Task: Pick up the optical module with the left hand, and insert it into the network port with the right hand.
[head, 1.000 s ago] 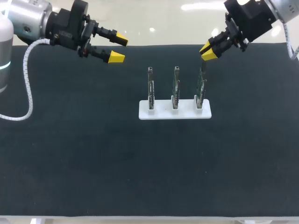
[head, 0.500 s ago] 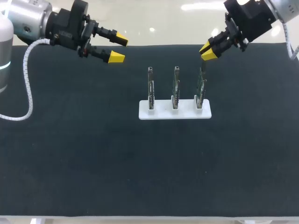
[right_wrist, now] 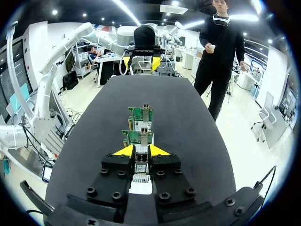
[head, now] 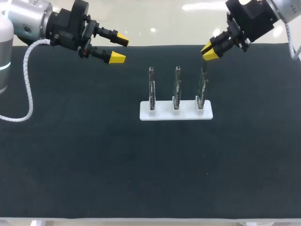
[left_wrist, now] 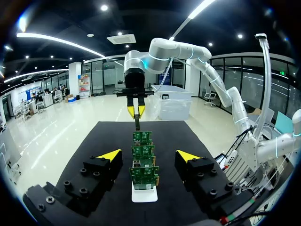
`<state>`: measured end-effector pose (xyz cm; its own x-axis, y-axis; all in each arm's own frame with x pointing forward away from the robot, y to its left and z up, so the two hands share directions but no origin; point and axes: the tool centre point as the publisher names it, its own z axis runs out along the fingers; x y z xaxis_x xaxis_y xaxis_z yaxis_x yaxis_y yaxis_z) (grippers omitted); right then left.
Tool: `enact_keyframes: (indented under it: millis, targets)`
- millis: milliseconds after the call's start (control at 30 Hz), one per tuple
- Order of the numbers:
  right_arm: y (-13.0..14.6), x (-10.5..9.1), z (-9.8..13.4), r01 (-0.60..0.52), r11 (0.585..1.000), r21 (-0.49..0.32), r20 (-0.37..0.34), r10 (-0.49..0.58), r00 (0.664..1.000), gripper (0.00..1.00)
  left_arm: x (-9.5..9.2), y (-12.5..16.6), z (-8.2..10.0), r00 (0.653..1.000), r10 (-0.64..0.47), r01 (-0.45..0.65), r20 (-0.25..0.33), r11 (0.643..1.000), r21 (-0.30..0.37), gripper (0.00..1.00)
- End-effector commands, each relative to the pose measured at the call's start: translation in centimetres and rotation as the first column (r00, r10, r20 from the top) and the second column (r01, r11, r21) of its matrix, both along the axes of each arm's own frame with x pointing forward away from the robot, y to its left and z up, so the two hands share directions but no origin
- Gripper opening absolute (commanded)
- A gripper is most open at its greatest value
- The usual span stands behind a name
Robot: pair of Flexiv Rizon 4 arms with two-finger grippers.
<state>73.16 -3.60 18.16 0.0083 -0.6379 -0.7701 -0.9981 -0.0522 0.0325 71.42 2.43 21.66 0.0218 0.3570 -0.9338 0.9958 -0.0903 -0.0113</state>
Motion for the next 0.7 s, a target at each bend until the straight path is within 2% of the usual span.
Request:
enact_keyframes:
  millis: [33, 700]
  targets:
    - [0.03, 0.15, -0.10, 0.000, 1.000, -0.002, 0.001, 0.000, 1.000, 0.00, 0.08, -0.09, 0.04, 1.000, 0.000, 0.000, -0.001, 1.000, 0.004, 1.00]
    - [0.20, -0.07, -0.66, 0.013, 1.000, 0.018, 0.008, -0.013, 1.000, 0.00, 0.08, -0.09, 0.04, 1.000, 0.000, 0.000, -0.001, 1.000, 0.004, 1.00]
